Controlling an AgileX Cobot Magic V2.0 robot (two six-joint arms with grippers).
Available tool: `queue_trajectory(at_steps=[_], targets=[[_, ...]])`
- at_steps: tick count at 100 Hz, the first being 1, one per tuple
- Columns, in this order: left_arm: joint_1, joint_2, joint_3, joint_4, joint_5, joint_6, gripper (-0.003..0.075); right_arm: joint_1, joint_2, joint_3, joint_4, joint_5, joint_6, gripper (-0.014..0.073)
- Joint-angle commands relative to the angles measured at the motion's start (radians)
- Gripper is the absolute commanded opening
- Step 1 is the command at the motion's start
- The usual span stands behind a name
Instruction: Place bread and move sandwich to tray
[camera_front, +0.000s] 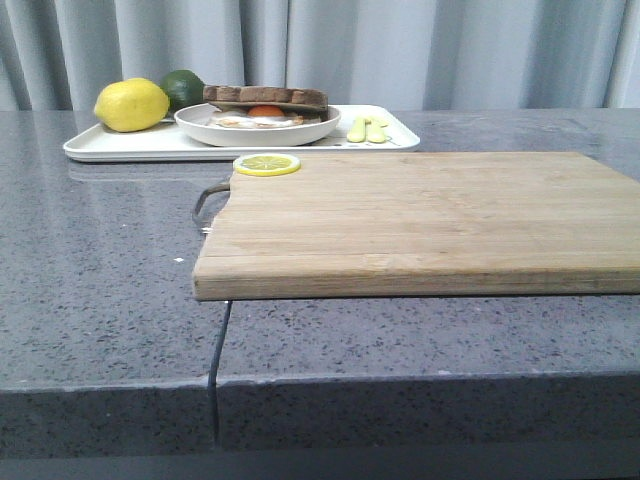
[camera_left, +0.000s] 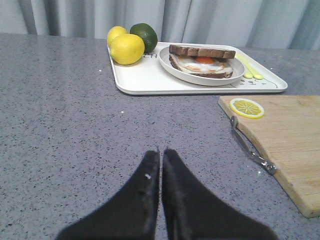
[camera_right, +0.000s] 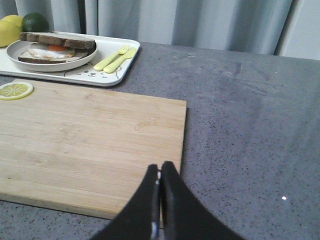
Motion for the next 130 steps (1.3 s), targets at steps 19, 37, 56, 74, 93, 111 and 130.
queue_trajectory(at_steps=[19, 37, 56, 74, 93, 111, 130], targets=[[-0.008, 0.009, -0.027, -0.025, -0.076, 0.001, -0.0019, -0.008, 0.010, -0.024, -0.012, -0.074, -0.001, -0.0116], [-0.008, 0.009, -0.027, -0.025, -0.076, 0.001, -0.0019, -0.008, 0.010, -0.024, -0.012, -0.074, -0.001, -0.0116], [-0.008, 0.009, -0.027, -0.025, -0.076, 0.001, -0.0019, -0.008, 0.010, -0.024, -0.012, -0.074, -0.001, -0.0116], [-0.008, 0.009, -0.014, -0.020, -0.076, 0.001, -0.0019, -0.008, 0.010, -0.024, -0.012, -0.074, -0.001, -0.0116], [-0.008, 0.006, 0.040, 0.089, -0.106, 0.001, -0.0019, -0.008, 0.010, -0.024, -0.012, -0.074, -0.001, -0.0116], [-0.008, -0.056, 0.157, 0.189, -0.236, -0.010, -0.0019, -0.008, 0.010, -0.024, -0.012, -0.074, -0.001, -0.0116], [-0.008, -0.202, 0.283, 0.255, -0.327, -0.047, -0.0019, -0.008, 0.010, -0.024, -0.012, -0.074, -0.001, -0.0116]])
